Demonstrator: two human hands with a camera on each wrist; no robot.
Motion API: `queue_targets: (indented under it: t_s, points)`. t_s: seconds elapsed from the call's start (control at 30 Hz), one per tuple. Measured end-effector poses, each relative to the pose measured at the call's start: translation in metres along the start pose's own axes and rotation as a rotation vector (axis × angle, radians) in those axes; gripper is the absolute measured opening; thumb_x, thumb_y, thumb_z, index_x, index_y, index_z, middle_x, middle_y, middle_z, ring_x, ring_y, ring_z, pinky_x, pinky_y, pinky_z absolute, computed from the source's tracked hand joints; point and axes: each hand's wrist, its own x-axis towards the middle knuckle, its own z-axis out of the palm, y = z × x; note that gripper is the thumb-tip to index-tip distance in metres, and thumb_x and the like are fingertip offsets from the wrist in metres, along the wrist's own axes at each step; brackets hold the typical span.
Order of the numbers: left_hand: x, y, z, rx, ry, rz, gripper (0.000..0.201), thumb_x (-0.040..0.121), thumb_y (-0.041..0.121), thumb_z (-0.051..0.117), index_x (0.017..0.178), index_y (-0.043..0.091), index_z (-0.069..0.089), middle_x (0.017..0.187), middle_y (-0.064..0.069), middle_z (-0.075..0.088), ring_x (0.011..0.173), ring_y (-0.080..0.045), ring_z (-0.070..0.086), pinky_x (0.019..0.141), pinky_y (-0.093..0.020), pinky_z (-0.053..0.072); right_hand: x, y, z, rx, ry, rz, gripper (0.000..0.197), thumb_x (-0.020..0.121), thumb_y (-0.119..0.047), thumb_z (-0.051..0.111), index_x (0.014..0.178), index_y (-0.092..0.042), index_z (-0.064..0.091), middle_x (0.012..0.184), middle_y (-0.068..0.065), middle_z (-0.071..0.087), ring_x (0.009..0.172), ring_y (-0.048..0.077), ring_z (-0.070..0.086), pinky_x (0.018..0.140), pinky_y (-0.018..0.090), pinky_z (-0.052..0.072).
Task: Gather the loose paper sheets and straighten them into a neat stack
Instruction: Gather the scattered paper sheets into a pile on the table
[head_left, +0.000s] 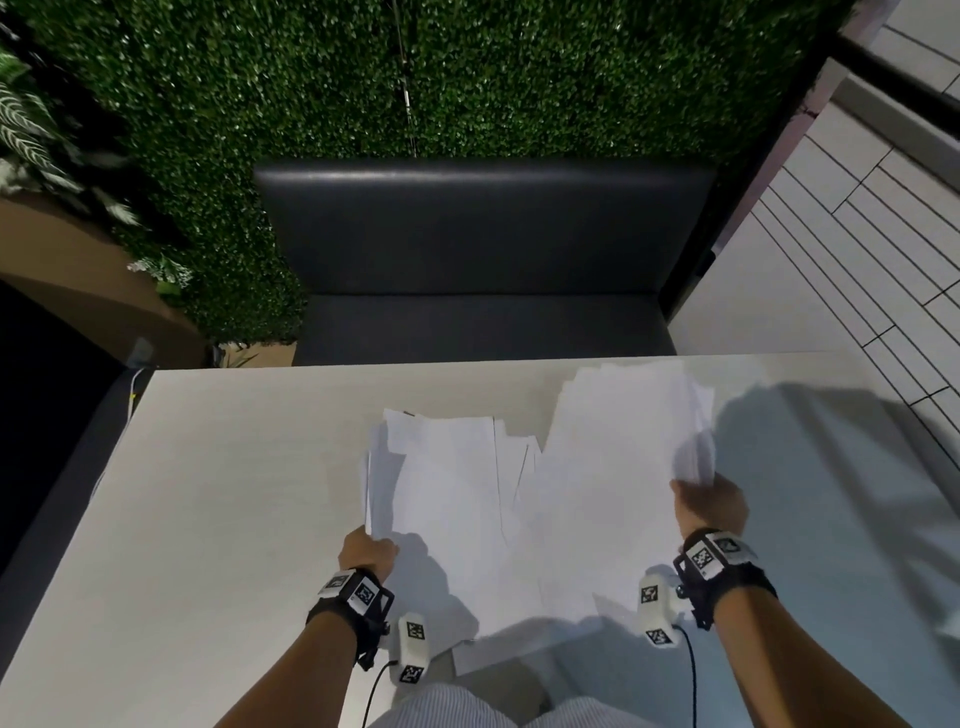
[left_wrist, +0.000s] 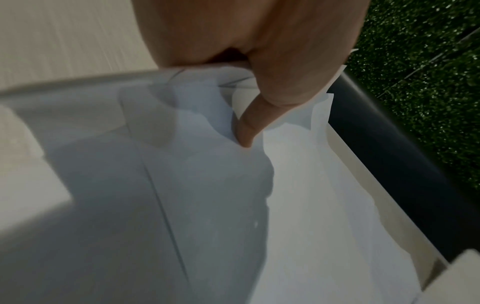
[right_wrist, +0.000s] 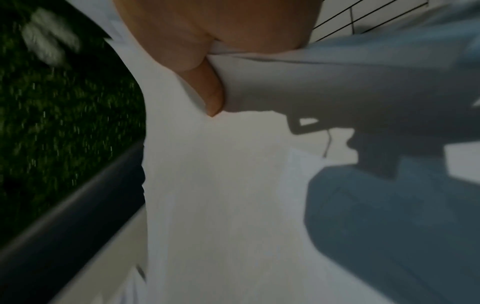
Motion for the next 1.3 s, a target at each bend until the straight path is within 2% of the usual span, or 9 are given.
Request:
queue_targets:
  t_s: [0.3, 0.4, 0.57, 0.7, 0.83, 0.97, 1.07, 1.2, 1.3]
  points:
    - [-0.002, 0.002, -0.01, -0.012, -0.01, 0.001, 0.042, 0.079, 0.005, 0.074, 0.118, -0.003, 0.061, 0.114, -0.021, 0.069, 0.105, -0.037, 0.065, 0.081, -0.034, 0.052, 0.016, -0.043, -0.006, 0.795, 0.055, 0.214, 0.029, 0.075, -0.006, 0.075, 0.102, 0.001, 0.067, 0.091, 0.008, 0.063, 0.086, 0.026, 0.059, 0.056, 0.02, 0.047]
    - [-0.01, 0.006, 0.005, -0.05, -0.07, 0.023, 0.055, 0.07, 0.005, 0.082, 0.118, -0.001, 0.056, 0.112, -0.018, 0.066, 0.106, -0.036, 0.064, 0.086, -0.038, 0.053, 0.006, -0.053, 0.005, 0.658, -0.17, 0.234, 0.037, 0.068, -0.017, 0.085, 0.095, 0.0, 0.066, 0.099, 0.007, 0.061, 0.088, 0.022, 0.056, 0.07, 0.019, 0.051]
    - [-0.013, 0.005, 0.025, -0.296, -0.237, -0.018, 0.021, 0.09, 0.006, 0.065, 0.106, -0.008, 0.065, 0.105, -0.022, 0.069, 0.094, -0.034, 0.065, 0.08, -0.036, 0.053, -0.026, -0.042, 0.042, 0.488, -0.456, 0.265, 0.083, 0.062, -0.008, 0.089, 0.133, 0.005, 0.05, 0.122, 0.007, 0.059, 0.122, 0.035, 0.053, 0.096, 0.041, 0.044]
    - [0.006, -0.01, 0.025, -0.758, -0.425, -0.161, 0.058, 0.095, 0.053, 0.048, 0.135, 0.012, 0.056, 0.134, -0.024, 0.058, 0.123, -0.039, 0.055, 0.106, -0.047, 0.041, -0.041, -0.006, 0.07, 0.038, -0.557, 0.182, 0.094, 0.069, -0.017, 0.088, 0.146, -0.001, 0.037, 0.148, 0.017, 0.046, 0.132, 0.036, 0.047, 0.107, 0.042, 0.042]
    - [-0.007, 0.007, 0.016, -0.358, -0.523, -0.158, 0.094, 0.072, 0.076, 0.059, 0.134, 0.005, 0.057, 0.136, -0.022, 0.057, 0.12, -0.037, 0.057, 0.105, -0.046, 0.043, -0.047, 0.027, 0.084, -0.469, -0.498, -0.018, 0.084, 0.076, -0.024, 0.071, 0.15, -0.018, 0.031, 0.153, 0.013, 0.024, 0.141, 0.036, 0.027, 0.111, 0.044, 0.038]
    - [-0.02, 0.005, 0.015, 0.45, -0.233, 0.073, 0.09, 0.078, 0.077, 0.042, 0.144, 0.015, 0.044, 0.151, -0.013, 0.043, 0.136, -0.034, 0.045, 0.112, -0.045, 0.036, -0.043, 0.033, 0.086, -0.512, -0.527, -0.11, 0.094, 0.069, -0.019, 0.057, 0.15, -0.043, 0.017, 0.144, 0.003, 0.02, 0.134, 0.032, 0.024, 0.105, 0.04, 0.04]
    - [-0.014, 0.005, 0.007, 0.399, -0.056, 0.08, 0.079, 0.072, 0.058, 0.054, 0.135, 0.013, 0.039, 0.137, -0.015, 0.05, 0.123, -0.039, 0.051, 0.1, -0.048, 0.043, -0.044, 0.028, 0.08, -0.491, -0.435, -0.128, 0.085, 0.076, -0.011, 0.053, 0.151, -0.032, 0.019, 0.148, 0.008, 0.023, 0.136, 0.032, 0.026, 0.104, 0.041, 0.039]
    - [-0.027, 0.004, 0.008, 0.302, -0.234, 0.099, 0.082, 0.08, 0.009, 0.062, 0.146, 0.015, 0.014, 0.11, -0.012, 0.061, 0.091, -0.028, 0.063, 0.069, -0.033, 0.049, -0.047, 0.031, 0.083, -0.555, -0.542, -0.169, 0.088, 0.074, -0.018, 0.059, 0.151, -0.04, 0.021, 0.145, 0.006, 0.024, 0.135, 0.031, 0.027, 0.104, 0.043, 0.04]
    - [-0.037, 0.0, 0.009, 0.41, -0.28, 0.152, 0.093, 0.076, 0.016, 0.066, 0.147, 0.027, 0.008, 0.099, -0.005, 0.062, 0.077, -0.021, 0.059, 0.065, -0.03, 0.049, -0.051, 0.034, 0.081, -0.527, -0.586, -0.252, 0.095, 0.08, -0.019, 0.063, 0.154, -0.044, 0.008, 0.148, 0.002, 0.021, 0.136, 0.03, 0.028, 0.101, 0.034, 0.038]
